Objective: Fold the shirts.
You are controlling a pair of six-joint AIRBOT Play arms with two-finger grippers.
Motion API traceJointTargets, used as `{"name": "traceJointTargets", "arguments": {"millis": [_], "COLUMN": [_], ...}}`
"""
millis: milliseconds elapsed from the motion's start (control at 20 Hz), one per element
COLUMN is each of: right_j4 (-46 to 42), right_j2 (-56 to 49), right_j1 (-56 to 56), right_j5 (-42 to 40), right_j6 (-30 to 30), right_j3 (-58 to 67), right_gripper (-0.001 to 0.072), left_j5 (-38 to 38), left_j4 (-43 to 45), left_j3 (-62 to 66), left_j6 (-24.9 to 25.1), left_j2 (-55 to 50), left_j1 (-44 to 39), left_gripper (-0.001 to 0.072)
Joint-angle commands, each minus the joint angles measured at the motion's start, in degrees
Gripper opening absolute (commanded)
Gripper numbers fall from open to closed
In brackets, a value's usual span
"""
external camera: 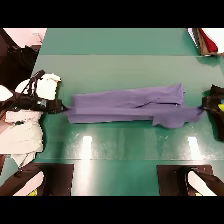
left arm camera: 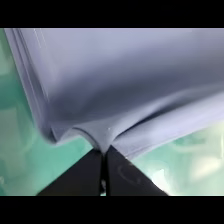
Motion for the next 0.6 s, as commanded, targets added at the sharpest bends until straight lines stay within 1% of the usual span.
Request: {"name": "traceJointTargets", "arguments": {"millis": [0,150,250,450,550], "right_j4": [-0.1,0.0,0.6,3.3,6.9], "right_j2": [-11.3,-20.7,-25.8,-34.6,-38.4], "right_j1": [3.1,4.6,4.6,4.6,4.6], "right_j5": [-7.5,-9.5,-10.3,-10.8,-11.2], "right_j6": [-1.0,-0.9,-0.9,-0.9,-0.9], "right_j3": [6.0,12.9,17.2,24.8,27.9], "right_gripper": [0.0014,0.0014,0.0014,0.0015,0.0017], "left_j5": [6.4,8.3,11.4,19.9,22.6], "left_j4": [-2.8,-2.8,-2.9,-2.9,-3.6], "left_j3": [4.3,8.3,9.8,9.9,9.9], "left_j6": [0.0,0.0,0.0,0.0,0.0], "left_j2": [-9.6,-16.7,-19.4,-20.7,-20.7], "left_j1": [0.0,0.0,0.0,0.0,0.0], "left_gripper": [0.0024,0.0024,0.0024,0.0024,0.0024]}}
